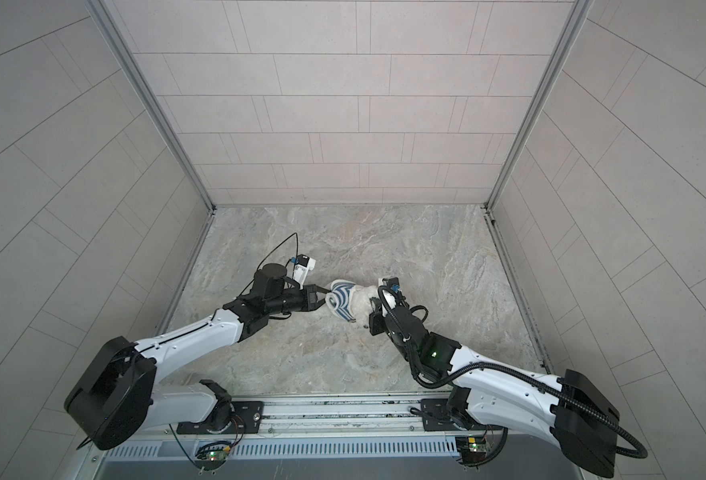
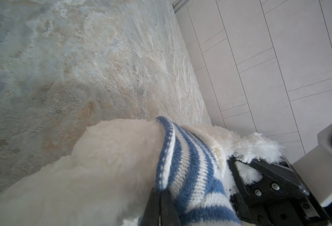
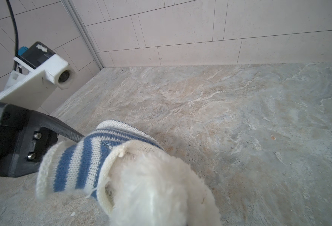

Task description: Dress the teddy bear

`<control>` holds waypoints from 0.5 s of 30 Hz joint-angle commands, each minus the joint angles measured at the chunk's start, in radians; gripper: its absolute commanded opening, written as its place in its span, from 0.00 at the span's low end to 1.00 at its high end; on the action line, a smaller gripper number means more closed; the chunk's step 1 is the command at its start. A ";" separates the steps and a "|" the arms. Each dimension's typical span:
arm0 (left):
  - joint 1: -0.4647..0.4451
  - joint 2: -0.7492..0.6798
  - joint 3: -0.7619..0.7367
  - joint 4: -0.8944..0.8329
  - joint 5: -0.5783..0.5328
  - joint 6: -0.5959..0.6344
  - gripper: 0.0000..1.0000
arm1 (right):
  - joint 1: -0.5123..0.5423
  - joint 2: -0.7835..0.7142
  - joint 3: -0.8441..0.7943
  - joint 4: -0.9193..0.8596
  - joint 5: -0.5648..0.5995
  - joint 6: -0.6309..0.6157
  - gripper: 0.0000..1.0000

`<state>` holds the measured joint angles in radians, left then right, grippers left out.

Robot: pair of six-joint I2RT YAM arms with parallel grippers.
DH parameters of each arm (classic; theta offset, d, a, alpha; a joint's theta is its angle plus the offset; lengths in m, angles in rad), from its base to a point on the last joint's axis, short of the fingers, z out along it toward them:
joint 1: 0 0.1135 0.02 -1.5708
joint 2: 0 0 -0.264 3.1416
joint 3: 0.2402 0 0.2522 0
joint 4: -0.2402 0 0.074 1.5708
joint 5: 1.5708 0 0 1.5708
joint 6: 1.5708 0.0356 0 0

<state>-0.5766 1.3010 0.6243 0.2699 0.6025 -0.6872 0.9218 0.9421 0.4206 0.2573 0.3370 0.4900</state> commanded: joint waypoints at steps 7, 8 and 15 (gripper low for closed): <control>-0.072 0.017 0.047 0.112 0.013 -0.049 0.00 | 0.002 -0.008 0.018 0.039 -0.010 0.004 0.00; -0.071 0.018 0.049 0.107 0.010 -0.053 0.00 | 0.002 -0.010 0.015 0.037 -0.009 0.004 0.00; -0.001 0.000 0.037 -0.035 -0.066 -0.024 0.00 | 0.002 -0.065 -0.004 0.002 0.011 0.002 0.00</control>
<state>-0.6106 1.3117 0.6548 0.2821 0.5716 -0.7227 0.9218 0.9142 0.4187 0.2440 0.3420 0.4900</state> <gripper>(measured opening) 0.053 0.106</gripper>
